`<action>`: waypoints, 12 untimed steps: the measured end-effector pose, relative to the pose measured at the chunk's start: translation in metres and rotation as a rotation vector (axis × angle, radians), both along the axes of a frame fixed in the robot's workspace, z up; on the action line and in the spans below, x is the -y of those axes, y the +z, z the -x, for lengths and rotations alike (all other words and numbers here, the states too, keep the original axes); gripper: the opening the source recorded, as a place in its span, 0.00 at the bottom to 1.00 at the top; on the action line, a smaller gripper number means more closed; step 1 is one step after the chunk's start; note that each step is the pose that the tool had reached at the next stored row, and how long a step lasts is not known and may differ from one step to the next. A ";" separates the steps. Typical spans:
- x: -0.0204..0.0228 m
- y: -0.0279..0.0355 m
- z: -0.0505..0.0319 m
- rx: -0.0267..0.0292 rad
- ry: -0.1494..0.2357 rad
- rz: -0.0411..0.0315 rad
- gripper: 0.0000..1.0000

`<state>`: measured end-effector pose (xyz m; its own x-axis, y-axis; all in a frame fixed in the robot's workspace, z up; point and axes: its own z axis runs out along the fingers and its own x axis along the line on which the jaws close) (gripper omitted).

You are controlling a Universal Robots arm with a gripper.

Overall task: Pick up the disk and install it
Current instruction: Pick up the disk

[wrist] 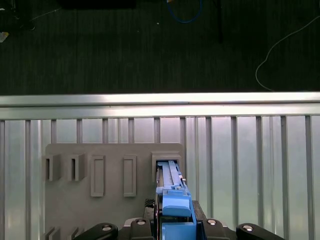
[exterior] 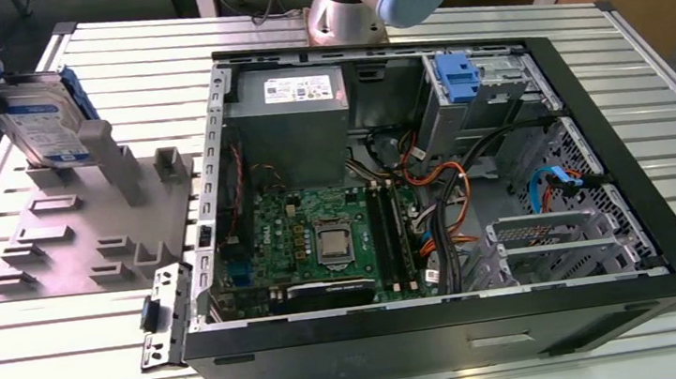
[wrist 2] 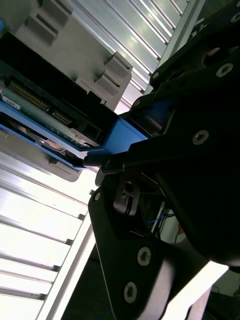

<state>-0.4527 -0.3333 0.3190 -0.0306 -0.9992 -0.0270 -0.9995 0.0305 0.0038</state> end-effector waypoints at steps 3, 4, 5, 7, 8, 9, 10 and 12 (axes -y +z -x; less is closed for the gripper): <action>0.0000 0.0009 0.0000 -0.0001 0.000 0.0000 0.37; 0.0000 0.0011 0.0000 0.0000 0.000 0.0000 0.37; 0.0000 0.0014 0.0000 -0.0001 0.000 0.0000 0.37; 0.0000 0.0020 0.0000 -0.0001 0.000 0.0000 0.37; 0.0000 0.0023 0.0000 -0.0001 0.000 0.0000 0.37; 0.0000 0.0026 0.0000 0.0000 0.000 0.0000 0.37; 0.0000 0.0030 0.0000 -0.0001 0.000 0.0000 0.37; 0.0000 0.0036 0.0000 0.0000 0.000 0.0000 0.37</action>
